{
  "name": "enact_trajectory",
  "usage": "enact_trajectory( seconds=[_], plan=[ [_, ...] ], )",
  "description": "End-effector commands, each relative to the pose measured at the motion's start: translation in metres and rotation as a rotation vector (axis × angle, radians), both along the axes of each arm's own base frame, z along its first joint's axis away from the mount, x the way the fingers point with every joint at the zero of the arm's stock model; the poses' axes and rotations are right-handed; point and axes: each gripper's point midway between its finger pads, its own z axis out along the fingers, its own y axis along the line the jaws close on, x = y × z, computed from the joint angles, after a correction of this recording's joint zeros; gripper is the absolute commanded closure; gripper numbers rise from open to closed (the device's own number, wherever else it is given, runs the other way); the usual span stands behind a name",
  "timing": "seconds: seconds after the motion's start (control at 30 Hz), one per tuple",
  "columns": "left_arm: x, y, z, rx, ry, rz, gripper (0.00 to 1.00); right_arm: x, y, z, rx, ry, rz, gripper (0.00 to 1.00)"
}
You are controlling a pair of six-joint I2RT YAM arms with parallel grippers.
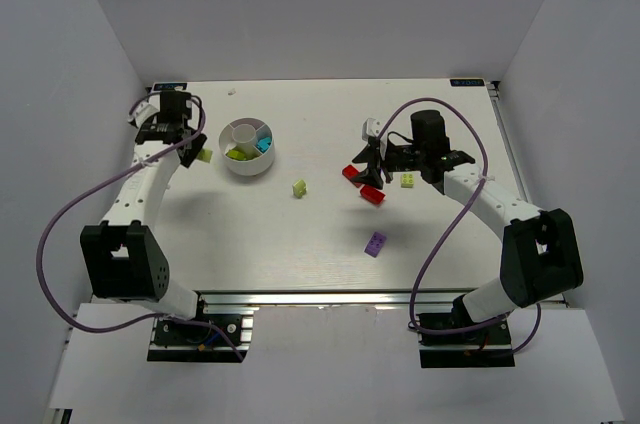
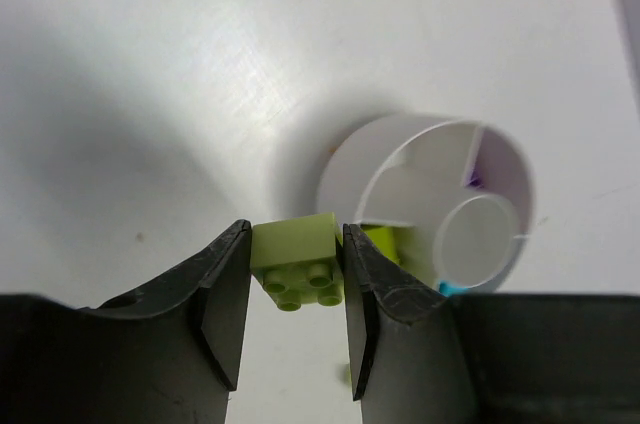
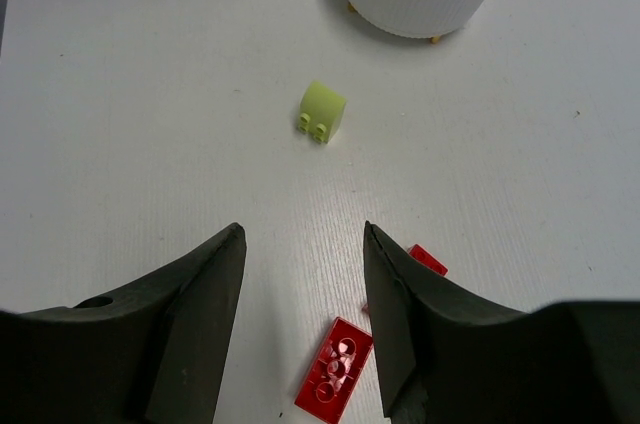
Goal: Sort the legos into containers by color
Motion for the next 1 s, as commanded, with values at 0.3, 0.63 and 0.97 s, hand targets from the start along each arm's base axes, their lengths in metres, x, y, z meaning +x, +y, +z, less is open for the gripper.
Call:
enact_trajectory(
  seconds=[0.3,0.63,0.97],
  plan=[
    [0.088,0.012,0.043,0.094,-0.124,-0.007,1.0,-0.002,0.0,0.021,0.03,-0.061,0.016,0.44],
    [0.114,-0.014,0.023,0.063,-0.115,-0.041,0.97,0.0,0.0,0.02,0.023,-0.062,0.013,0.44],
    [0.114,-0.022,0.001,0.074,-0.065,-0.041,0.8,-0.001,-0.002,0.019,0.021,-0.058,0.01,0.44]
  ],
)
